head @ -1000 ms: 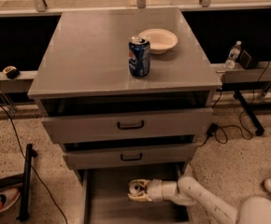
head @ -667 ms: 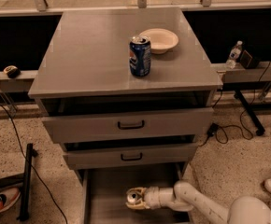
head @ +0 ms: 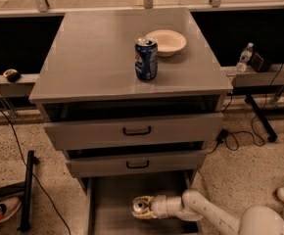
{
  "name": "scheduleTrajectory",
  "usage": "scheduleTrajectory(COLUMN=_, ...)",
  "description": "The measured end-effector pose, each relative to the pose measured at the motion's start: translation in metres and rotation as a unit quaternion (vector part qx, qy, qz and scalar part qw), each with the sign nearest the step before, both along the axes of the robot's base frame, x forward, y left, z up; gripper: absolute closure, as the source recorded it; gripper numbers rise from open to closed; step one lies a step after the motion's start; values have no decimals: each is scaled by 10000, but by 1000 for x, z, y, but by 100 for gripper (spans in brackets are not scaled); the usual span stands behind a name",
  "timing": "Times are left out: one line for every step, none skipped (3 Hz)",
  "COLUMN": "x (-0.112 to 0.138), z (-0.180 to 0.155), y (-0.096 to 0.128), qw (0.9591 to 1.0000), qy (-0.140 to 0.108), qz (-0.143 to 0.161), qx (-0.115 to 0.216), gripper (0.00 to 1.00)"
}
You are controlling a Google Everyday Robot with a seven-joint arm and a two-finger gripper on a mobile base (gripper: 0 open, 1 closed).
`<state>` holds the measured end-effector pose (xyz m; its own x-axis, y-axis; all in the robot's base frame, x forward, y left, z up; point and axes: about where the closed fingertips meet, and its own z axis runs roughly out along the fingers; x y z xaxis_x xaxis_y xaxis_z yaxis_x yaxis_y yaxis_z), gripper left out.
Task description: Place redbull can into bottom drawer
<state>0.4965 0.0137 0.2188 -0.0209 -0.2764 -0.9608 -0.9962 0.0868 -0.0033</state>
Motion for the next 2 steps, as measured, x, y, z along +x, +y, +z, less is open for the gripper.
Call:
scheduleTrajectory(x=0, z=0, y=0, qw=10000, qy=0, qz=0, qx=0, gripper=35)
scheduleTrajectory(x=0, z=0, y=0, qw=10000, qy=0, qz=0, qx=0, gripper=12)
